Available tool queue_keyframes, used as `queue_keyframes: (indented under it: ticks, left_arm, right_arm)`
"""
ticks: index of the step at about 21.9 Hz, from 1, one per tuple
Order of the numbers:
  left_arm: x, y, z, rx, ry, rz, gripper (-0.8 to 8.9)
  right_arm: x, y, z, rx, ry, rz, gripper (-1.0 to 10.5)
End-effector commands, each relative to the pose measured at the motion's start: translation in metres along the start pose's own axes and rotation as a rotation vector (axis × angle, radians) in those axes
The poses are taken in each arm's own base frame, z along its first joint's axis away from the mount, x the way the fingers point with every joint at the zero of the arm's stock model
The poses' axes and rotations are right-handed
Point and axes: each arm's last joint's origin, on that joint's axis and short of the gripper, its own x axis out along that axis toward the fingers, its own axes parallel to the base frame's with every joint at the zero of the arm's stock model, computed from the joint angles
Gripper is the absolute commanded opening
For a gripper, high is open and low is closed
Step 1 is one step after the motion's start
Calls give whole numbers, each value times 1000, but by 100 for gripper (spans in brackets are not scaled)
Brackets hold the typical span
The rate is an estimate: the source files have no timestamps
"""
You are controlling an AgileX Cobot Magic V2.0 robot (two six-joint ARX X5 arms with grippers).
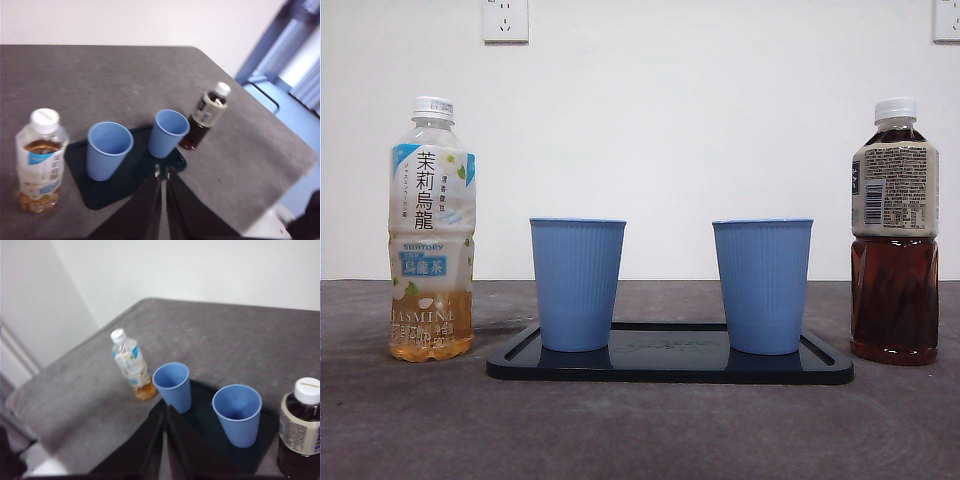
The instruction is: Pour the drink into the cup
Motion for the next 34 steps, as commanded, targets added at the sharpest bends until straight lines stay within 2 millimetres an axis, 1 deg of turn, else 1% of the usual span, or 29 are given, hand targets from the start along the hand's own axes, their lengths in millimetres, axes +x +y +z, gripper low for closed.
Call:
queue_keyframes:
  ticks: [1, 3, 5, 7, 9, 11, 13, 14, 17, 19, 21, 24, 27, 29, 31, 34]
  left_arm:
    - [-5, -5, 4, 88, -16, -31, 20]
    - [-4, -6, 4, 119, -13, -43, 37]
    - [-4, -6, 4, 124, -11, -52, 82]
    - [-4, -6, 4, 134, -13, -57, 127]
    - [-4, -7, 4, 154, -17, -59, 139]
    - [-4, -7, 5, 169, -27, -59, 176]
    - [-4, -7, 7, 177, -40, -60, 238]
    - [-4, -7, 7, 181, -48, -61, 312]
    - [-4, -7, 9, 189, -61, -62, 483]
    - [-4, -7, 9, 189, -61, -62, 545]
    - [-4, -7, 9, 192, -66, -62, 565]
    - [-5, -8, 11, 199, -79, -63, 564]
    - [-5, -8, 11, 201, -82, -64, 563]
    - [-5, -8, 11, 201, -81, -64, 563]
    - [-5, -8, 11, 201, -81, -64, 563]
    - [-5, -8, 11, 201, -81, -64, 563]
  right_arm:
    - [-1, 3, 4, -107, 8, 34, 12]
    - [0, 4, 4, -137, 19, 46, 20]
    - [0, 4, 3, -144, 23, 49, 47]
    - [0, 4, 3, -143, 23, 49, 103]
    - [0, 4, 3, -143, 23, 49, 161]
    - [0, 4, 3, -139, 23, 48, 236]
    - [0, 4, 3, -134, 23, 48, 311]
    - [0, 3, 3, -132, 23, 47, 350]
    - [0, 3, 3, -127, 23, 41, 443]
    - [0, 3, 3, -120, 23, 41, 467]
    - [0, 3, 3, -107, 23, 41, 495]
    - [0, 3, 3, -101, 24, 34, 508]
    - [0, 2, 3, -97, 24, 0, 522]
    - [1, 0, 2, -54, 33, -51, 538]
    - [4, -4, 0, 0, 53, -105, 538]
    - [13, -13, -10, 36, 85, -166, 538]
